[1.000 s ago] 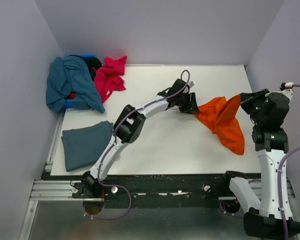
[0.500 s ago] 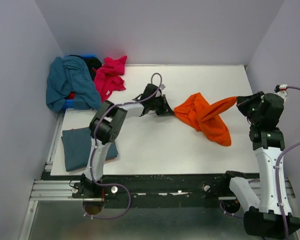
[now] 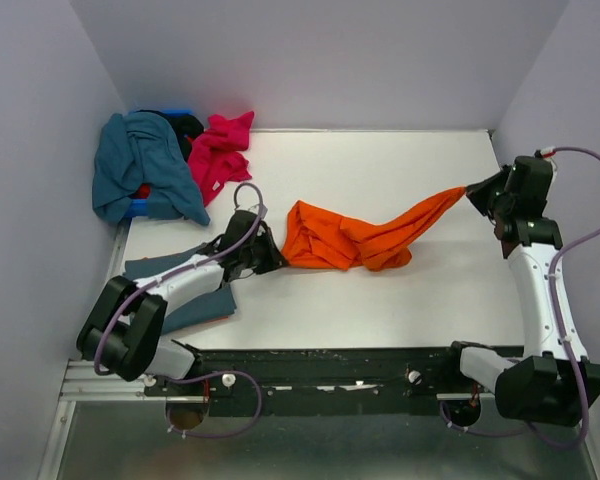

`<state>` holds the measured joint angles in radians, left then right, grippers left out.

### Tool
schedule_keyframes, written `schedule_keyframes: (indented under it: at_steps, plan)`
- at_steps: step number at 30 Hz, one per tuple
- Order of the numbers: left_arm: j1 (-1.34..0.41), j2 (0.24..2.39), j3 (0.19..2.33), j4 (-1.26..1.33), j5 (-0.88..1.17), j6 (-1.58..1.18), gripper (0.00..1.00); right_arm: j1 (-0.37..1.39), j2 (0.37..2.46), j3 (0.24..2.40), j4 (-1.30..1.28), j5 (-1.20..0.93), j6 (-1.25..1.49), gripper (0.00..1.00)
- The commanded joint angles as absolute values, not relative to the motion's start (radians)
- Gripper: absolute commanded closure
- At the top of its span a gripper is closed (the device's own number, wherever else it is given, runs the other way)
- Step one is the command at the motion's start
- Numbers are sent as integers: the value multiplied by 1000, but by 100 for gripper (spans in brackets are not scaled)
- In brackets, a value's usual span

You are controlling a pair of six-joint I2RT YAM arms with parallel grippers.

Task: Fold and stack the t-shirts
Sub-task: Flatten out the tshirt

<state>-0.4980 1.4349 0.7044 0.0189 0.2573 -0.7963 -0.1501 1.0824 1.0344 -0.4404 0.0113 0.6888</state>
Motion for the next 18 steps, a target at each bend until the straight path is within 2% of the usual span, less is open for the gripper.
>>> schedule_keyframes:
  at_steps: [1, 5, 6, 7, 8, 9, 11, 14, 18]
  plan:
    - [-495, 1304, 609, -147, 117, -773, 100, -160, 1130, 1204, -477, 55, 652, 99]
    - [-495, 1235, 572, -207, 51, -770, 100, -163, 1134, 1249, -491, 92, 657, 99]
    - [-495, 1236, 578, -209, 60, -762, 86, -161, 1137, 1246, -482, 75, 655, 99]
    - [-495, 1244, 593, -213, 63, -756, 63, -161, 1140, 1235, -471, 55, 655, 99]
    - [-495, 1252, 613, -231, 61, -750, 46, -163, 1140, 1215, -459, 29, 657, 99]
    - [-495, 1255, 639, -244, 58, -738, 41, -161, 1143, 1191, -443, 6, 661, 99]
    - [-495, 1256, 695, -271, 37, -720, 38, -163, 1143, 1135, -411, -41, 673, 99]
    - [-494, 1273, 773, -295, 25, -693, 39, -161, 1140, 1045, -351, -89, 664, 99]
    - [-494, 1348, 862, -285, 22, -672, 36, -163, 1147, 1016, -336, -94, 646, 99]
